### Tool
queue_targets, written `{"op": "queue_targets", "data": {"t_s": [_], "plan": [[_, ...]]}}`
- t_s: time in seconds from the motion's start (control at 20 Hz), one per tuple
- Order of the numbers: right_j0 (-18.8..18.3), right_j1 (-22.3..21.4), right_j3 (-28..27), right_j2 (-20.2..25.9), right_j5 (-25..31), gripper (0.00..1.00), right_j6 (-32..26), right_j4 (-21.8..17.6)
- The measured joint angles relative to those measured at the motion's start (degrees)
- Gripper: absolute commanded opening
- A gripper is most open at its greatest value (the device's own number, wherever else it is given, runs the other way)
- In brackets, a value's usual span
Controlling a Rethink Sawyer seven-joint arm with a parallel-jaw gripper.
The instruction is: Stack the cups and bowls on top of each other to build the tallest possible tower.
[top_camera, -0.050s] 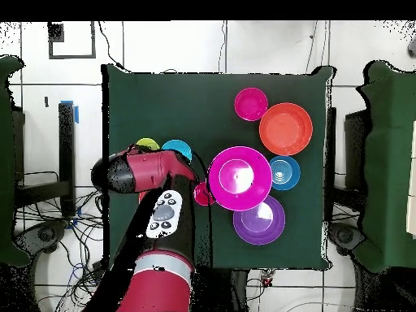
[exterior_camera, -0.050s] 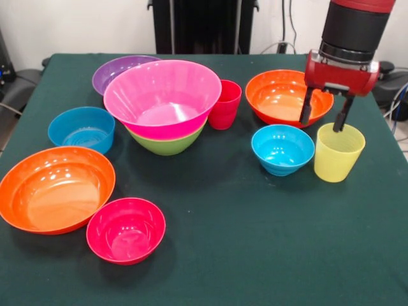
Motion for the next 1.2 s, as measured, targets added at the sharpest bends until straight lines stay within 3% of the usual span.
{"op": "queue_targets", "data": {"t_s": [0.55, 1.2], "plan": [[-1.1, 2.8, -3.1, 0.0, 0.0, 1.00, 0.0, -0.3], [-3.4, 2.3, -1.4, 0.1, -1.4, 1.00, 0.0, -0.9]]}}
